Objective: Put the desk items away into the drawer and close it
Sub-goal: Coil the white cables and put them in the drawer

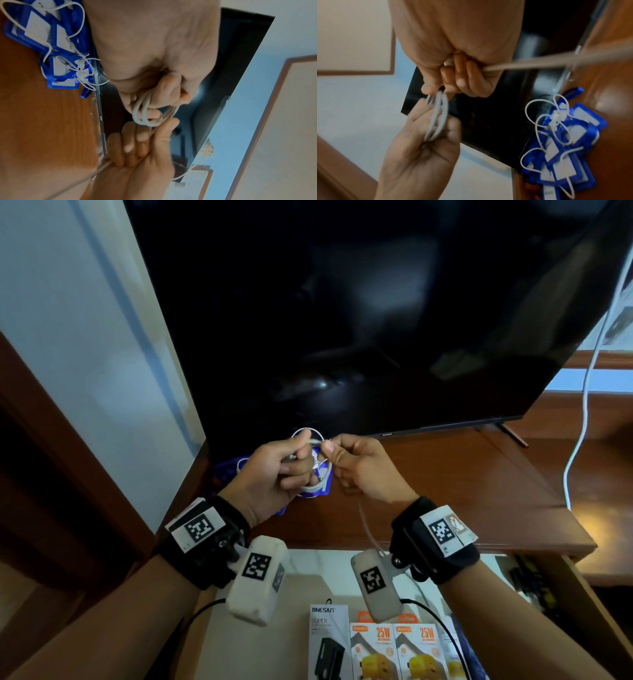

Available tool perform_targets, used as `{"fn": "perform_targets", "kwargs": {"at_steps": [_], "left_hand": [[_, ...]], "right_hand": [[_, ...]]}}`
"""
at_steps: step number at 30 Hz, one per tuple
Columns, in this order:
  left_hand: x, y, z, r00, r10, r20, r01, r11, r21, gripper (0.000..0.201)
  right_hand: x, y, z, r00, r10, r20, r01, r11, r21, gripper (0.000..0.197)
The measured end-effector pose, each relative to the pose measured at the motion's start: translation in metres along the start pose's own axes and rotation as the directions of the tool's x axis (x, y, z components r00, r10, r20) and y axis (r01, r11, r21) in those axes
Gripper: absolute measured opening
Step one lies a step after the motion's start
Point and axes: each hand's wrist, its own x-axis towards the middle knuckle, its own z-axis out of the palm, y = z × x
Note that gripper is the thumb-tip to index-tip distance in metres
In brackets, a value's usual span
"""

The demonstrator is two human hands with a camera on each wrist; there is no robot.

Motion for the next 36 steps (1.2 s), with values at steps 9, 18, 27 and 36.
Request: {"fn": "perform_targets", "kwargs": {"at_steps": [9, 18, 27, 36], "left_hand": [[-0.01, 0.031, -0.021, 0.964, 0.238, -0.119, -0.265, 0.904, -0.334, 0.028], [-0.006, 0.027, -0.006, 0.839, 0.458, -0.293, -0.483, 0.876, -0.014, 0.03], [-0.008, 0.015, -0.007, 0.873, 0.476, -0.107, -0.326, 0.731, 0.599, 0.033], [-0.017, 0.015, 0.007, 0.96, 0.279, -0.012, -0.184, 0.665, 0.724, 0.035]], "right_hand": [[-0.008, 0.015, -0.015, 0.987, -0.087, -0.137, 0.085, 0.996, -0.021, 0.022], [-0.002, 0.01, 0.004, 0.959, -0.283, 0.017, 0.255, 0.836, -0.485, 0.028], [0.001, -0.012, 0.01, 0.924, -0.321, 0.206, 0.38, 0.726, -0.573, 0.02], [0.002, -0.018, 0.012, 0.876, -0.481, 0.023, 0.42, 0.74, -0.525, 0.015]]}}
